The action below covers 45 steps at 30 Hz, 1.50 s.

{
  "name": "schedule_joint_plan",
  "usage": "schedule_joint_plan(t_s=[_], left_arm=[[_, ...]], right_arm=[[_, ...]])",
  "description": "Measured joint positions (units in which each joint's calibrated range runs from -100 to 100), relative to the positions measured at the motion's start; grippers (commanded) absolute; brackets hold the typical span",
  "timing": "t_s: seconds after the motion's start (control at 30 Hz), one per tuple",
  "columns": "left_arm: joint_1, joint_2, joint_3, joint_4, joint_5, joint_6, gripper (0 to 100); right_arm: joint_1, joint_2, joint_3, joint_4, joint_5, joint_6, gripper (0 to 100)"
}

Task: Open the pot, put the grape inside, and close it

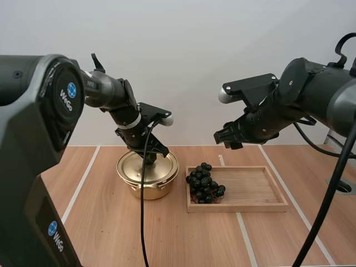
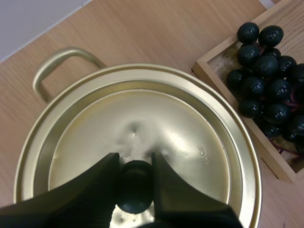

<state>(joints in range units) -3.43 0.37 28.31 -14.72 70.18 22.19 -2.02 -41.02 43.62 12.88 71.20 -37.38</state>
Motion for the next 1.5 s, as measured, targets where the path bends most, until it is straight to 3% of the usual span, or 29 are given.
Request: schedule_joint_plan(t_s=[0.77,1.17,1.5], left_arm=[[0.0,-34.7,0.0,0.3,1.3,-1.0,0],[0.0,-46.0,-9.7,0.3,1.5,-5.1,0],[0.0,-53.0,-12.1,0.3,2.0,-5.8,0]], right_arm=[[0.0,14.2,0.0,7.5,7.3,-7.2,89],[0.2,20.0,0.0,10.9,7.3,-9.7,89],[6.0,23.6,0.0,11.9,0.0,-10.1,89]])
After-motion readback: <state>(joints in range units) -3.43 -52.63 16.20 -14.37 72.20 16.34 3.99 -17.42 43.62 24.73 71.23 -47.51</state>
